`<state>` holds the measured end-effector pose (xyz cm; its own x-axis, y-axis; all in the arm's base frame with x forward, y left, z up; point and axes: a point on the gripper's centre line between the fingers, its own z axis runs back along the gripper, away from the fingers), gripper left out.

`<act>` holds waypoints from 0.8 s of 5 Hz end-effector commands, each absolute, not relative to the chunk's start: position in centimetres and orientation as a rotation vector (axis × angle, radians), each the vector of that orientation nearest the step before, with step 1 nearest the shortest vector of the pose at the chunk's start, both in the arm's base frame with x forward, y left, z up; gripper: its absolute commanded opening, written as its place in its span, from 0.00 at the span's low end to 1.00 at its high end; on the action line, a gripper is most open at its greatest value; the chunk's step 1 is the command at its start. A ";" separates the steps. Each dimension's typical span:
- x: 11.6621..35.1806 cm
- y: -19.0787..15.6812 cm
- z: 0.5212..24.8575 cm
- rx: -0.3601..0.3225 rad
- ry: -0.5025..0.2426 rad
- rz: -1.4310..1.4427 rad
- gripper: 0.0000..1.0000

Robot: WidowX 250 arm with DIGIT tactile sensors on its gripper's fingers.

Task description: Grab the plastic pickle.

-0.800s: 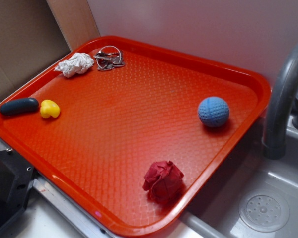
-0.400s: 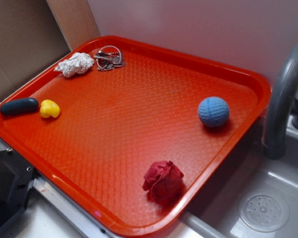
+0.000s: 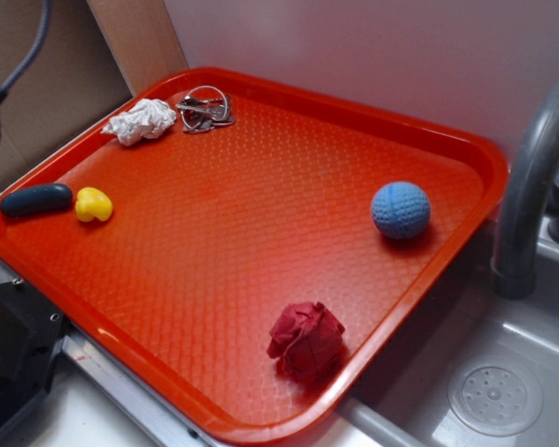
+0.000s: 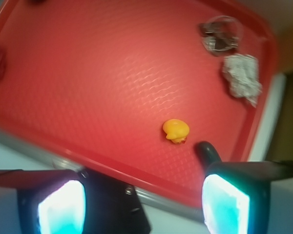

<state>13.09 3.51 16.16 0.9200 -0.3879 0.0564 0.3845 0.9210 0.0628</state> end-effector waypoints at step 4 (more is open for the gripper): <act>14.0 13.8 3.9 0.213 -0.064 -0.232 1.00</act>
